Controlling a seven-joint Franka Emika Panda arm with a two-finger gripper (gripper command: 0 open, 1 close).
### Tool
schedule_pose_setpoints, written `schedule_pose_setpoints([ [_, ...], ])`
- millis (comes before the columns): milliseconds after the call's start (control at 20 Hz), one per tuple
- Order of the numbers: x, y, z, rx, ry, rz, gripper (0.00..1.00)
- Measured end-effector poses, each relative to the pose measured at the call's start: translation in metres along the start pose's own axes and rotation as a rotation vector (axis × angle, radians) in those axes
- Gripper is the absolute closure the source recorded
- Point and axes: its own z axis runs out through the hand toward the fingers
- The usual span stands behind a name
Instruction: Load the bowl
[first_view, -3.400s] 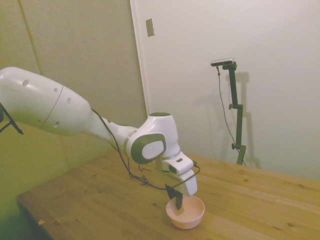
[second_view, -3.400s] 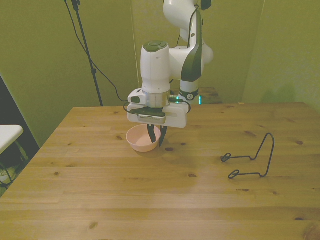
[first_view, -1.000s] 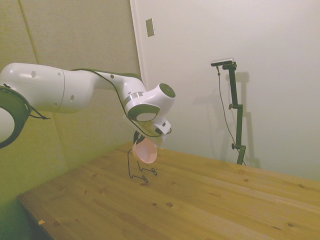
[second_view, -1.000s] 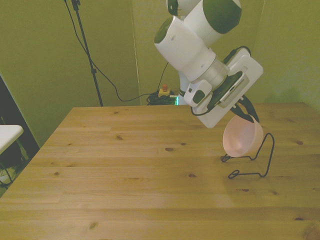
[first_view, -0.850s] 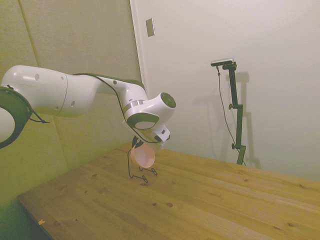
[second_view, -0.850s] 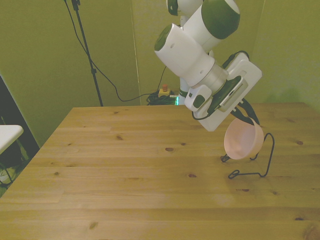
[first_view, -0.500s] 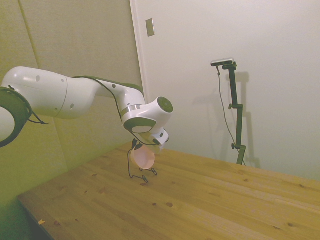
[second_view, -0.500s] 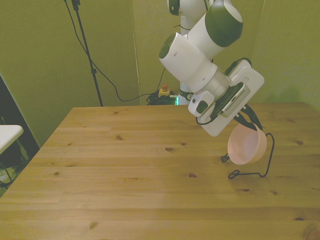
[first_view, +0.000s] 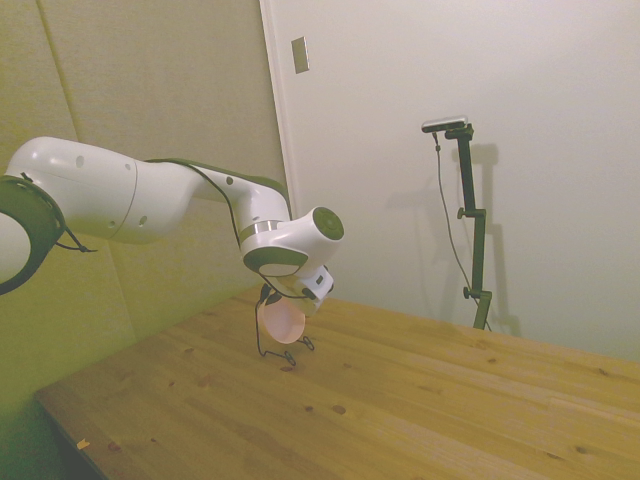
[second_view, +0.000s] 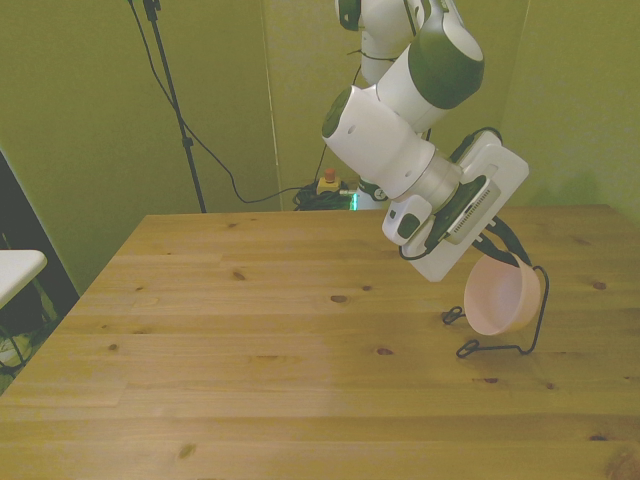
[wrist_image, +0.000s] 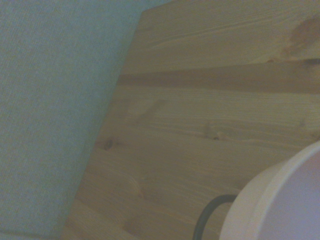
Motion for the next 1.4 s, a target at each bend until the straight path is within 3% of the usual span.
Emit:
schedule_pose_setpoints([
  [400, 0.004, 0.009, 0.009, 0.057, -0.007, -0.012, 1.00],
  [900, 0.009, 0.020, 0.021, 0.053, -0.022, 0.000, 1.00],
  [950, 0.010, 0.021, 0.022, 0.053, -0.023, 0.001, 0.00],
  [1400, 0.009, 0.022, 0.024, 0.051, -0.029, 0.007, 0.00],
])
